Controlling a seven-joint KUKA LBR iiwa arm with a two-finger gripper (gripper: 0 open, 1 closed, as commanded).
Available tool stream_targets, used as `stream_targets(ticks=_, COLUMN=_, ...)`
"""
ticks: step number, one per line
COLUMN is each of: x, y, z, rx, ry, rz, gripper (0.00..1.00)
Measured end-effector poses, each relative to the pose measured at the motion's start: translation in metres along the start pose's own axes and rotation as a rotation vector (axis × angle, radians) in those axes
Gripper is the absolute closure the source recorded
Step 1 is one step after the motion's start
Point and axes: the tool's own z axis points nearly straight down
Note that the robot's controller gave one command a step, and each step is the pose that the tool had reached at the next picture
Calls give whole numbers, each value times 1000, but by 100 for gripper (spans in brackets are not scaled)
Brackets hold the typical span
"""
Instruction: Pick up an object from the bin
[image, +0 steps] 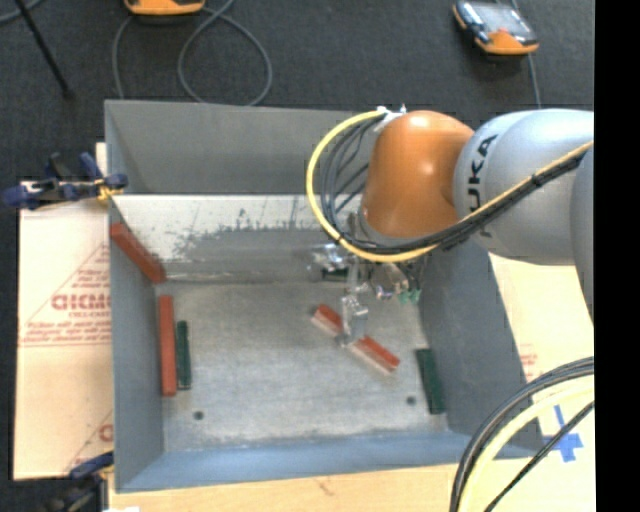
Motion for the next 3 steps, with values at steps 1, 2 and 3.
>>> stream_targets(ticks=1, x=23, y=-56, z=77, rx=-1, ry=6, rz=-29, gripper=0)
stream_targets(ticks=2, x=21, y=-53, z=73, rx=-2, ry=0, rz=-33, gripper=100)
stream_targets(ticks=3, x=27, y=-41, z=-86, rx=-1, ry=-3, rz=-90, gripper=100)
